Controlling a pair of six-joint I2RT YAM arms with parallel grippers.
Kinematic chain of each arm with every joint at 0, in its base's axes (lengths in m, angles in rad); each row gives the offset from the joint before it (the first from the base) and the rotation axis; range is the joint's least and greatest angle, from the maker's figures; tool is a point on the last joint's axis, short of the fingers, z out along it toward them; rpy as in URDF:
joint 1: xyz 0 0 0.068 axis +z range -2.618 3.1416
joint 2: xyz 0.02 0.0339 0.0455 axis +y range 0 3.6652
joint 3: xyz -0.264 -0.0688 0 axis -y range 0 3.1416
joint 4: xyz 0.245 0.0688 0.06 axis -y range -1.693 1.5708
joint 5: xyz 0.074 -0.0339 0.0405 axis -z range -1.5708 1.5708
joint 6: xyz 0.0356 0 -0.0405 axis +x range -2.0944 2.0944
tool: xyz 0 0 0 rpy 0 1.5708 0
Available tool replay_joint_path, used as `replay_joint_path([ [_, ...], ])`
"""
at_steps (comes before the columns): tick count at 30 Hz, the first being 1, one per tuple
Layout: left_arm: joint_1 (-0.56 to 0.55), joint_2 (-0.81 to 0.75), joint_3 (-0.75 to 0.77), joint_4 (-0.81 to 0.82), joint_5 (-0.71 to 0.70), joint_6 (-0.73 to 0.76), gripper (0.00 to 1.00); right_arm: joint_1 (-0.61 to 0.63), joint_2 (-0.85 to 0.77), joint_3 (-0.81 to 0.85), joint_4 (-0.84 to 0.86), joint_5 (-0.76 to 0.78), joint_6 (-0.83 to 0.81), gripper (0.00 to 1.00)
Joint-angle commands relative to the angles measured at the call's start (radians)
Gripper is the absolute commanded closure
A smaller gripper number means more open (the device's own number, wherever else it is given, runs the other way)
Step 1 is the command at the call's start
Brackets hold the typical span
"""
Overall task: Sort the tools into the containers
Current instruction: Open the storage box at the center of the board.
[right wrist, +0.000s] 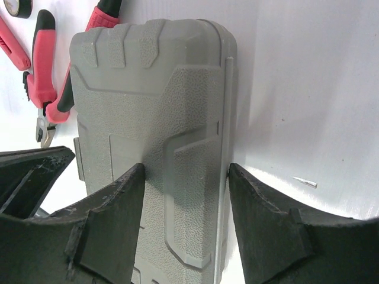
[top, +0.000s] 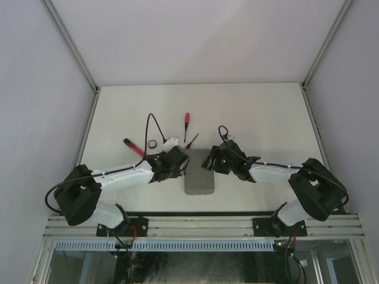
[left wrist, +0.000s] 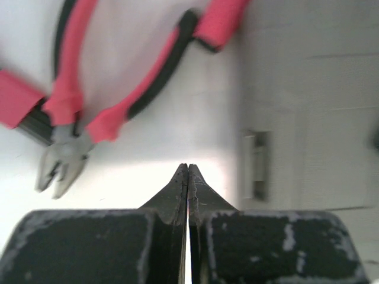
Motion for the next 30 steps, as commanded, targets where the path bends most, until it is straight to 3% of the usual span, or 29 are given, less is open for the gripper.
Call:
replay_joint_path([
  [1,0.039,-0.029,-0.065,-0.126,-0.017,0.056,1.0,-0.02,0.078,-0.068,-0.259,0.124,-0.071,0.46],
  [8,0.062,-0.094,-0.094,-0.123,-0.008,0.066,0.99,-0.02,0.08,-0.069,-0.251,0.118,-0.071,0.46],
  [21,0.111,-0.415,-0.178,0.024,0.069,0.096,0.78,-0.017,0.036,-0.068,-0.253,0.111,-0.086,0.44],
  [30,0.131,-0.563,-0.266,0.221,0.144,0.153,0.6,-0.017,0.038,-0.069,-0.234,0.085,-0.096,0.44],
])
